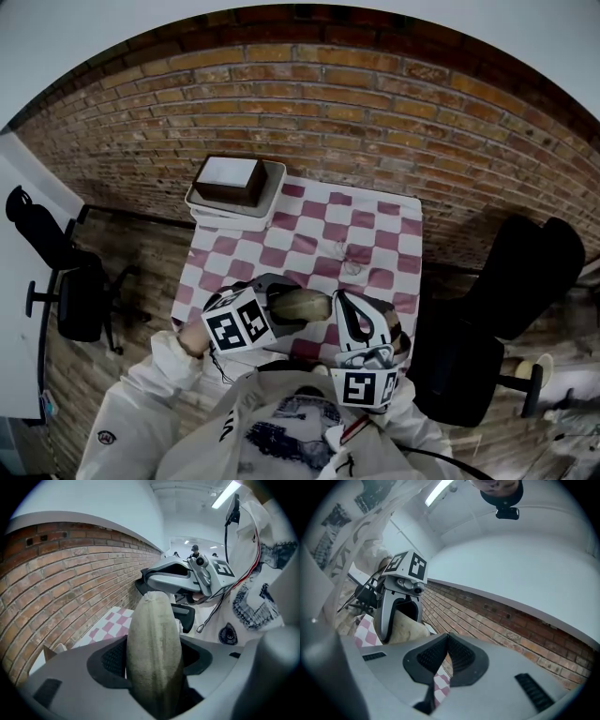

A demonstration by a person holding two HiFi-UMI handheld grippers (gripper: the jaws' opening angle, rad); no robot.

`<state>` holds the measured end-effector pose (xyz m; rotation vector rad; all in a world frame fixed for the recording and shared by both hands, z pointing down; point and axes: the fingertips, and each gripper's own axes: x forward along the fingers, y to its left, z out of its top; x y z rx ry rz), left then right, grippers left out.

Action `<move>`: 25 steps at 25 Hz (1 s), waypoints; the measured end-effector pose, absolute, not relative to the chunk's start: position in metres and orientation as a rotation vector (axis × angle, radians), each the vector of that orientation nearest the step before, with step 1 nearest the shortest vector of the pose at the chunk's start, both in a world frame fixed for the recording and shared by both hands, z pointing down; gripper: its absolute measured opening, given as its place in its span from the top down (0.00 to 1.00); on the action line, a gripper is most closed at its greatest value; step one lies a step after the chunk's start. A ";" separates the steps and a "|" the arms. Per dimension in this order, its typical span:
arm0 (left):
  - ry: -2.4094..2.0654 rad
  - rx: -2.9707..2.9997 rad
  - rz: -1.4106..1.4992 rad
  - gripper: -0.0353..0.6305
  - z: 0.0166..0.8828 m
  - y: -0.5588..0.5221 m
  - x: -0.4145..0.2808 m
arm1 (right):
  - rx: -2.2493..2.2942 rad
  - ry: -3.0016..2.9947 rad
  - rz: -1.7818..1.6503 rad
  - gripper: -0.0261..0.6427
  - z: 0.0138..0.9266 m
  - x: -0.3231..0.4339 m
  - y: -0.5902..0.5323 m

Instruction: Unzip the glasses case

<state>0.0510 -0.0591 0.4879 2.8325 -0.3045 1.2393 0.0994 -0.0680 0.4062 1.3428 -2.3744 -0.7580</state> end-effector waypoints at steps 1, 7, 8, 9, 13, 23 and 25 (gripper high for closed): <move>-0.301 2.830 1.249 0.51 0.489 -0.058 0.052 | 1.337 -2.375 -0.763 0.94 0.407 0.100 -0.068; -0.305 2.808 1.308 0.51 0.497 -0.059 0.056 | 1.300 -2.383 -0.786 0.94 0.409 0.100 -0.067; -0.305 2.804 1.323 0.51 0.498 -0.059 0.056 | 1.294 -2.385 -0.790 0.94 0.409 0.099 -0.067; -0.305 2.801 1.337 0.51 0.499 -0.060 0.057 | 1.288 -2.387 -0.792 0.94 0.410 0.099 -0.067; -0.296 2.793 1.399 0.51 0.503 -0.060 0.057 | 1.264 -2.393 -0.811 0.94 0.411 0.095 -0.066; -0.274 2.765 1.535 0.51 0.514 -0.063 0.054 | 1.141 -2.380 -0.920 0.94 0.416 0.078 -0.057; -0.271 2.762 1.554 0.51 0.516 -0.062 0.053 | 1.118 -2.380 -0.943 0.94 0.417 0.073 -0.054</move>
